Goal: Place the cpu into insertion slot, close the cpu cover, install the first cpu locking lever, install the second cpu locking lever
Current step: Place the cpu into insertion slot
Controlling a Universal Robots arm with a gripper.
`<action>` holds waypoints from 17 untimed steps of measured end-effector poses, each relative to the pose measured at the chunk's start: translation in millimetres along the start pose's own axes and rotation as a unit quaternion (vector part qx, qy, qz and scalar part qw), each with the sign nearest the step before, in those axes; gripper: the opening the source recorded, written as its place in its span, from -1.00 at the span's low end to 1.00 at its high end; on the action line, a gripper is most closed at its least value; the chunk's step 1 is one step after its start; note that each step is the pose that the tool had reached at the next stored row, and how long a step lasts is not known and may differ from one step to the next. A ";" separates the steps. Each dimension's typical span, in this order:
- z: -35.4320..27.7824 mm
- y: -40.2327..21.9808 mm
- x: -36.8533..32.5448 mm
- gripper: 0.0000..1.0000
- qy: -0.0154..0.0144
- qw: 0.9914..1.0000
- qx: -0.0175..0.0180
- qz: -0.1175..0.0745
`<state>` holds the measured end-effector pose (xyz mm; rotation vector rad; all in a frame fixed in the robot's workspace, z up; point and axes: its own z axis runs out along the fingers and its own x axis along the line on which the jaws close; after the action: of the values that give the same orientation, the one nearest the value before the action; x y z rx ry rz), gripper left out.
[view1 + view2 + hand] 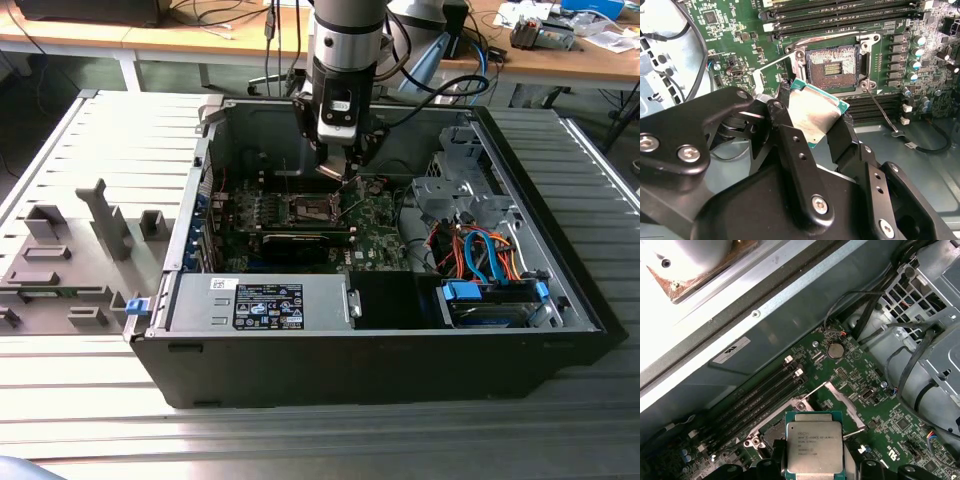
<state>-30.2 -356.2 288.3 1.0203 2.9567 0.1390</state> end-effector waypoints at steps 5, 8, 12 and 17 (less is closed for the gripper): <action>0.0 0.0 0.0 0.08 0.000 1.000 0.000 0.005; 0.0 0.0 0.0 0.08 -0.001 1.000 0.000 0.010; 0.0 0.0 0.0 0.08 -0.001 1.000 0.000 0.014; 0.0 0.0 0.0 0.08 -0.002 1.000 0.000 0.021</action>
<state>-30.2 -356.2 288.2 1.0814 2.9329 0.1385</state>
